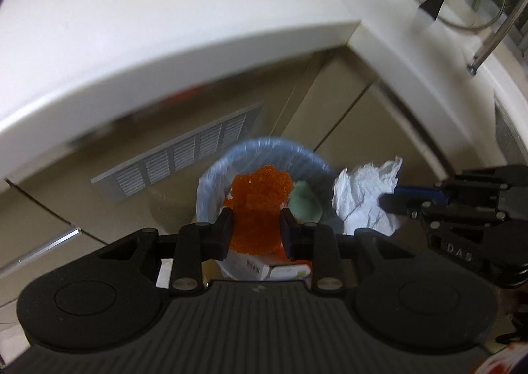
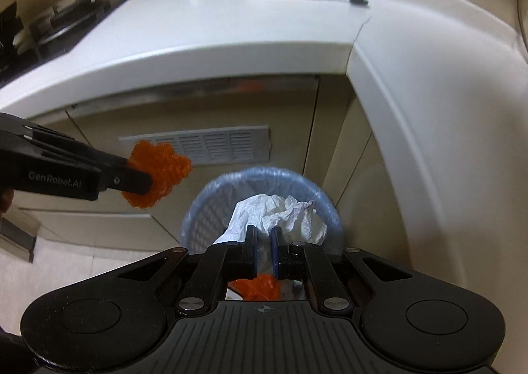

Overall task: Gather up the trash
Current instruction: 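Carry the scrubber and tissue down over the wastebasket, then open both grippers to drop the scrubber and tissue into the wastebasket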

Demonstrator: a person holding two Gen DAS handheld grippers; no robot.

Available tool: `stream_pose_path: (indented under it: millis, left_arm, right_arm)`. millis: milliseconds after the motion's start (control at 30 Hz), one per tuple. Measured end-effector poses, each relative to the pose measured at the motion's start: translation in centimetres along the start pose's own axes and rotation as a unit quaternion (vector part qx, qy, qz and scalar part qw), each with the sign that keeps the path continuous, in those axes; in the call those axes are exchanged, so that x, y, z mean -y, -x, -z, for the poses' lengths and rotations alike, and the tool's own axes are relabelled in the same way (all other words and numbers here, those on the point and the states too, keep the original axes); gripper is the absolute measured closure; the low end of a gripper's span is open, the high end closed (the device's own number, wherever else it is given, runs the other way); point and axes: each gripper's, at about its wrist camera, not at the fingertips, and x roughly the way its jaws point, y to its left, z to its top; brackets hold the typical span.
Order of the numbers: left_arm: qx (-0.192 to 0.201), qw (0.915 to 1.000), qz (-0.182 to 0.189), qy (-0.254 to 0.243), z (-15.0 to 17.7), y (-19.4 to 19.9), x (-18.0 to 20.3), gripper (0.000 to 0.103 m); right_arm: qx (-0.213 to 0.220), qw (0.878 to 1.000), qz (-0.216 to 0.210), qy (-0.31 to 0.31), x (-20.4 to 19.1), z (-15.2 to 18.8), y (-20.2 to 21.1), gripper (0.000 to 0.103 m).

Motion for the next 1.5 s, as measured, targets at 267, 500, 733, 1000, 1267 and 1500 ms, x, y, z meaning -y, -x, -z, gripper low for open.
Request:
stream_pose_path:
  millis: [267, 500, 733, 1000, 1267, 1500]
  left_arm:
    - [-0.035, 0.9994, 0.001, 0.002, 0.0, -1.6, 0.0, 0.076]
    - [-0.04, 0.9992, 0.0, 0.007, -0.3, -1.8, 0.1, 0.076]
    - [-0.037, 0.9992, -0.002, 0.014, -0.3, -1.8, 0.2, 0.076]
    - [-0.038, 0.9991, -0.005, 0.019, -0.3, -1.7, 0.3, 0.076]
    - [-0.044, 0.9985, -0.008, 0.032, -0.5, -2.8, -0.2, 0.075]
    - [-0.034, 0.9988, -0.002, 0.036, -0.9, -5.3, -0.2, 0.046]
  right_arm:
    - [-0.029, 1.0, 0.001, 0.013, 0.1, 0.7, -2.1, 0.095]
    - [-0.037, 0.999, 0.002, 0.011, 0.1, 0.9, -2.9, 0.095]
    - [-0.039, 0.999, 0.005, 0.014, 0.2, 0.8, -3.0, 0.095]
    - [-0.04, 0.999, 0.006, 0.015, 0.2, 0.7, -3.1, 0.095]
    - [-0.047, 0.999, 0.011, 0.017, 0.4, 0.7, -3.3, 0.095]
    - [-0.057, 0.998, 0.008, 0.013, 1.2, 0.9, -3.9, 0.095]
